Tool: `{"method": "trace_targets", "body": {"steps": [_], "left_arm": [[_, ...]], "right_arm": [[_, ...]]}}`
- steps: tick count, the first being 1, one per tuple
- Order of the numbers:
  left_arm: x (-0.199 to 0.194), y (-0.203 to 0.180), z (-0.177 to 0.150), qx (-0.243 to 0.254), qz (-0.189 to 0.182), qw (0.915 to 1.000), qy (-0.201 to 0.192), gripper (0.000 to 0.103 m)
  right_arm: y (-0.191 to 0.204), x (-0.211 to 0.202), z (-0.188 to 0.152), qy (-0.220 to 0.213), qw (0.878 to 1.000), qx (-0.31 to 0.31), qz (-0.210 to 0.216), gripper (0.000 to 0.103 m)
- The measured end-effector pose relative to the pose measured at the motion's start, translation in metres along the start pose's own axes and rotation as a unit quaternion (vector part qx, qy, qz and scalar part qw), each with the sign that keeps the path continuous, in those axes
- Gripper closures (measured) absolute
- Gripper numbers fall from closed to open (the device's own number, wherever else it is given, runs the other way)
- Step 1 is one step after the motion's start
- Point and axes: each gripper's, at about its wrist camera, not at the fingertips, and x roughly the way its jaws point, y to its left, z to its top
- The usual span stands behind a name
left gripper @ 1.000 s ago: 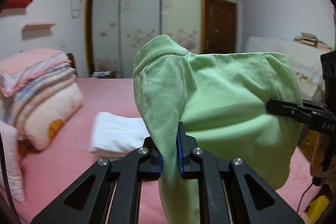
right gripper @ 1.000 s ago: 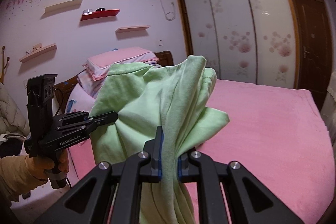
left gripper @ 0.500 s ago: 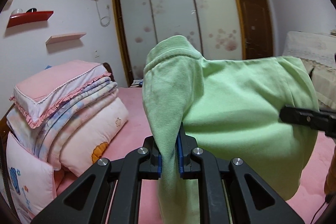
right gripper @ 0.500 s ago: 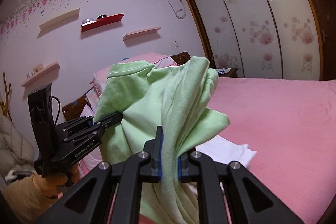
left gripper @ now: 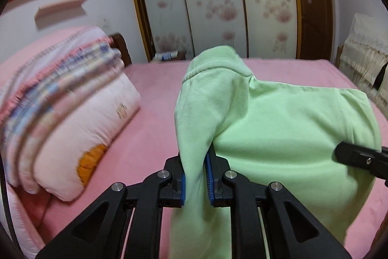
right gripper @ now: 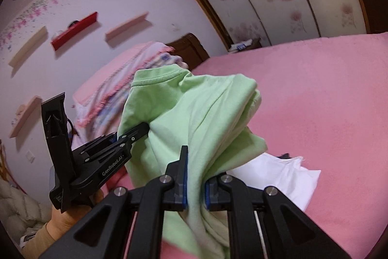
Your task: Fold small clothes
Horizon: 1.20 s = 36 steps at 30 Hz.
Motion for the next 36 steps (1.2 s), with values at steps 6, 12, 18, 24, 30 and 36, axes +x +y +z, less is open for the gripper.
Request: {"method": "trace_targets", "body": {"steps": [6, 12, 18, 24, 30, 36], "left_arm": [[0.079, -0.023, -0.022, 0.003, 0.016, 0.9980, 0.060, 0.084], [0.098, -0.018, -0.039, -0.022, 0.018, 0.9965, 0.079, 0.064], [0.053, 0.023, -0.038, -0.126, -0.005, 0.9917, 0.025, 0.028], [-0.009, 0.022, -0.039, -0.105, 0.003, 0.9943, 0.018, 0.025], [-0.117, -0.008, -0.047, -0.078, -0.027, 0.9965, -0.004, 0.014], [-0.227, -0.053, -0.062, -0.055, -0.050, 0.9967, -0.034, 0.001]], "right_arm": [[-0.046, 0.046, -0.007, 0.033, 0.997, -0.011, -0.067, 0.091], [-0.083, 0.064, -0.025, 0.080, 0.991, 0.025, -0.101, 0.068], [-0.095, 0.023, -0.025, 0.051, 0.991, 0.050, -0.117, 0.054], [-0.059, -0.046, -0.025, 0.031, 0.988, -0.009, -0.154, 0.054], [-0.011, -0.134, -0.045, 0.027, 0.980, -0.060, -0.186, 0.054], [0.032, -0.226, -0.078, 0.019, 0.978, -0.075, -0.195, 0.054]]}}
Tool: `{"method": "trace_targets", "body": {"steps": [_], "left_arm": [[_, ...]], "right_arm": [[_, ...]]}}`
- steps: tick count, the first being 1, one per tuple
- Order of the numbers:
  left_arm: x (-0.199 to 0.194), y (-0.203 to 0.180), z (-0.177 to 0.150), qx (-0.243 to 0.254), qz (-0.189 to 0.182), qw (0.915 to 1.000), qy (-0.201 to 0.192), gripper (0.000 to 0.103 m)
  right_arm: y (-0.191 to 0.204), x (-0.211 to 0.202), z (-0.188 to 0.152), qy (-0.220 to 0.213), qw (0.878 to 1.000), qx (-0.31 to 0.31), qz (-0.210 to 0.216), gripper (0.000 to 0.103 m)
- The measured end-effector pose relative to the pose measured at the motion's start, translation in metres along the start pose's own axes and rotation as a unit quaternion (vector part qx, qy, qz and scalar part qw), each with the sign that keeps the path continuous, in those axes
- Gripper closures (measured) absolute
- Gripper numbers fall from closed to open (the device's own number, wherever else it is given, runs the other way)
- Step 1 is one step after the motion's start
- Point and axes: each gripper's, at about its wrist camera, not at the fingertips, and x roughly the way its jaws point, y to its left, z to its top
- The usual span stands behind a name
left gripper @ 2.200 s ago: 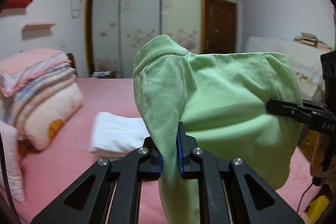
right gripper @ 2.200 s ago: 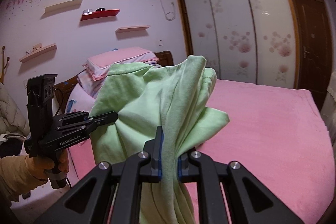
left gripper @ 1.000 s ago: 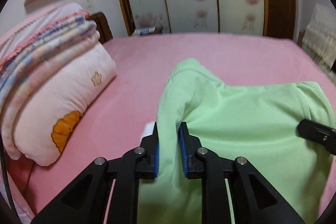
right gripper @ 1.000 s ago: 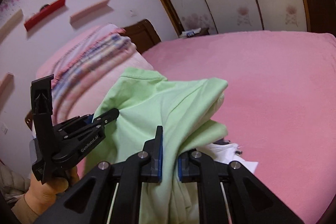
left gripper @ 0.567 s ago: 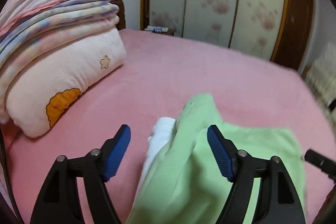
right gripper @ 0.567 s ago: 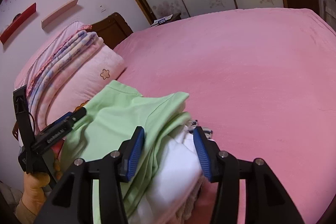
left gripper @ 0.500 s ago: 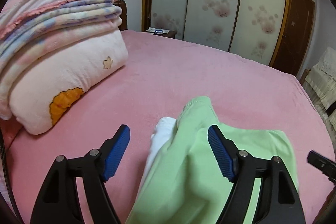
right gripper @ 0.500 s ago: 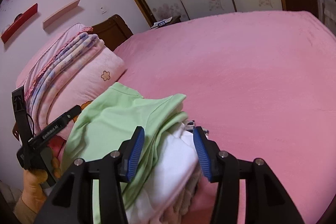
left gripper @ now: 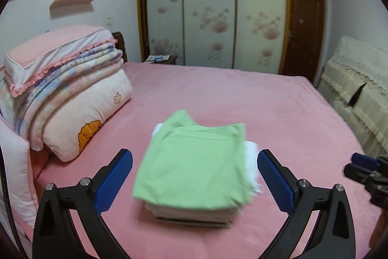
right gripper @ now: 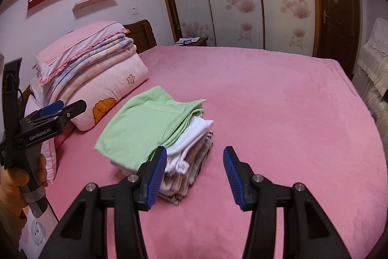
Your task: Fold small clothes
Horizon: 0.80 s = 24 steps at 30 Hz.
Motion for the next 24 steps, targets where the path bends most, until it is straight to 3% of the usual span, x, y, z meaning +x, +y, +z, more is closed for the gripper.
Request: {"method": "trace_targets", "body": {"steps": [5, 10, 16, 24], "left_arm": [[-0.071, -0.043, -0.020, 0.004, -0.041, 0.9991, 0.000, 0.001], [-0.127, -0.088, -0.051, -0.003, -0.085, 0.9963, 0.014, 0.001], [-0.187, -0.132, -0.103, -0.014, -0.122, 0.9923, 0.015, 0.001], [-0.246, -0.177, -0.162, -0.010, -0.107, 0.9942, 0.001, 0.001]], "right_arm": [[0.008, -0.065, -0.023, -0.005, 1.000, 0.000, -0.003, 0.054], [0.004, -0.133, -0.058, -0.017, 1.000, 0.003, -0.020, 0.043], [-0.017, -0.199, -0.116, -0.024, 0.998, 0.028, -0.053, 0.037], [-0.049, -0.247, -0.194, -0.026, 0.993, 0.082, -0.075, 0.037]]}}
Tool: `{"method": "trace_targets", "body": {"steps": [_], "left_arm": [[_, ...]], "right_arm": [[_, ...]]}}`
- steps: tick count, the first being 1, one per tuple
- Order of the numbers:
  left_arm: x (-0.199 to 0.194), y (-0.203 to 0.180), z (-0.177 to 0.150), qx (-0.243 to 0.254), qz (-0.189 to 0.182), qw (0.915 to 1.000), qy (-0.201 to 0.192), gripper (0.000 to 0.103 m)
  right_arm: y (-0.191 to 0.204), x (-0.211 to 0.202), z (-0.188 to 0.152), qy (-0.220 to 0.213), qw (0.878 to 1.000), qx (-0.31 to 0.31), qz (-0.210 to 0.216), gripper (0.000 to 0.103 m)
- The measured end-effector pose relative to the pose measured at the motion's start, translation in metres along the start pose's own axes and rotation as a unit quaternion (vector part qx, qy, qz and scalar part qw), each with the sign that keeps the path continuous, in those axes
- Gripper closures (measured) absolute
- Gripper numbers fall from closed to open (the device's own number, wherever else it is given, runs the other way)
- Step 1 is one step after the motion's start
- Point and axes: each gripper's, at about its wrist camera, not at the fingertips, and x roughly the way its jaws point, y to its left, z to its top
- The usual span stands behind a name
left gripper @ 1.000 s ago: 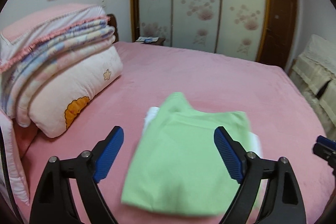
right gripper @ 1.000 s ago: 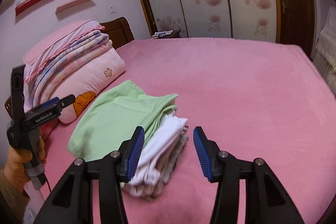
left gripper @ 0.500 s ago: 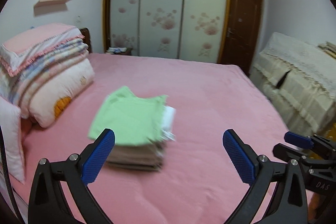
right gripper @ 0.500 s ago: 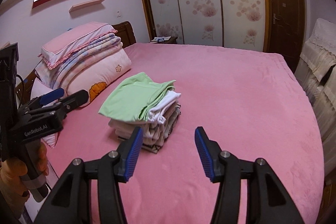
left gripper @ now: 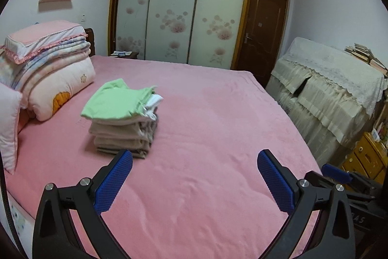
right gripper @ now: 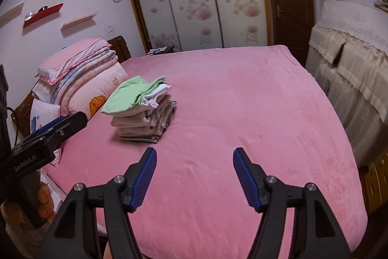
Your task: Fold small clothes
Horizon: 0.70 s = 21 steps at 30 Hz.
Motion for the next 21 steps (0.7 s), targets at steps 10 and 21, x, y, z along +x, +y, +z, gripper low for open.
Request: {"method": "trace_targets", "body": {"steps": [10, 21], "left_arm": [[-0.004, -0.032, -0.051, -0.029, -0.015, 0.9983, 0.048, 0.001], [-0.006, -0.063, -0.072, 0.014, 0.017, 0.9984, 0.053, 0.001]], "right_arm": [[-0.031, -0.041, -0.062, -0.018, 0.998, 0.046, -0.032, 0.033], [-0.049, -0.050, -0.076, -0.018, 0.997, 0.048, -0.051, 0.033]]}}
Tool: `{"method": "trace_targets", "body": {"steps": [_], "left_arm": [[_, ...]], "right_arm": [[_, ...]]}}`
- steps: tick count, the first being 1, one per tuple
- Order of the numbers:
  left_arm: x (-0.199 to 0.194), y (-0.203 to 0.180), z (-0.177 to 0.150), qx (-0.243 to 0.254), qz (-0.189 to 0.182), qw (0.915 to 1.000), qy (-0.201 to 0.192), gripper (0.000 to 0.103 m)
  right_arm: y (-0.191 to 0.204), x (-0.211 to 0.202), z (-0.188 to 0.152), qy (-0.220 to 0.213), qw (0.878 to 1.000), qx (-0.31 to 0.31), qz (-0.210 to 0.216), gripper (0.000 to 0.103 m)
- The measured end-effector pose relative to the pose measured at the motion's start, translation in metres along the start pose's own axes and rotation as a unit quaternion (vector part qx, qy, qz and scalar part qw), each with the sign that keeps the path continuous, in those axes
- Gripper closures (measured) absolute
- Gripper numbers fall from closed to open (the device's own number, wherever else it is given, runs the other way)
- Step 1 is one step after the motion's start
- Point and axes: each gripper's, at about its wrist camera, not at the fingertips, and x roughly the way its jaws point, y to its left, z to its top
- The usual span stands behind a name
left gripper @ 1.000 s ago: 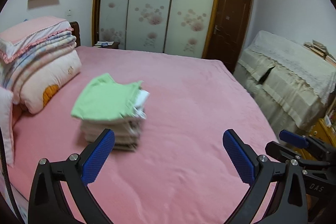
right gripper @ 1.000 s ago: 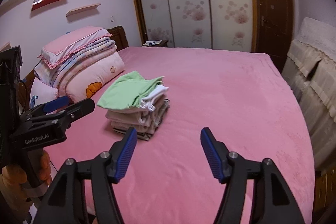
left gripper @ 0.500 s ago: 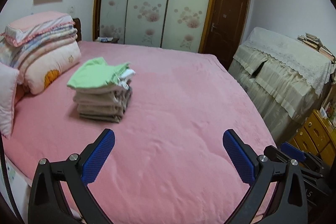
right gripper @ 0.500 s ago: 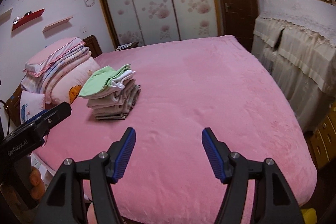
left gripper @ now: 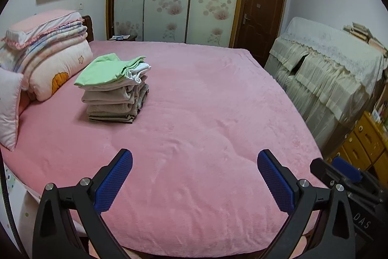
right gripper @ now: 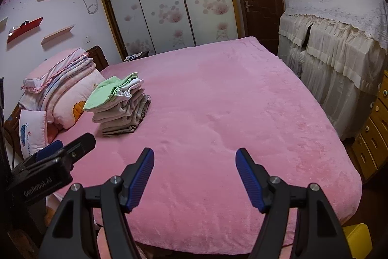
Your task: Fold small clothes
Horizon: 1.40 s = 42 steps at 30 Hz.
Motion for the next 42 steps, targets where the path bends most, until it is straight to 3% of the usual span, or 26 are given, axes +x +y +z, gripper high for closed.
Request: {"method": "trace_targets", "body": {"steps": [14, 42], "left_arm": [[0.013, -0.010, -0.004, 0.008, -0.002, 0.9997, 0.024, 0.001], [0.008, -0.005, -0.016, 0.009, 0.047, 0.9984, 0.030, 0.001]], "right_arm": [[-0.002, 0.002, -0.003, -0.003, 1.000, -0.011, -0.017, 0.032], [0.011, 0.009, -0.011, 0.004, 0.999, -0.045, -0.030, 0.032]]}}
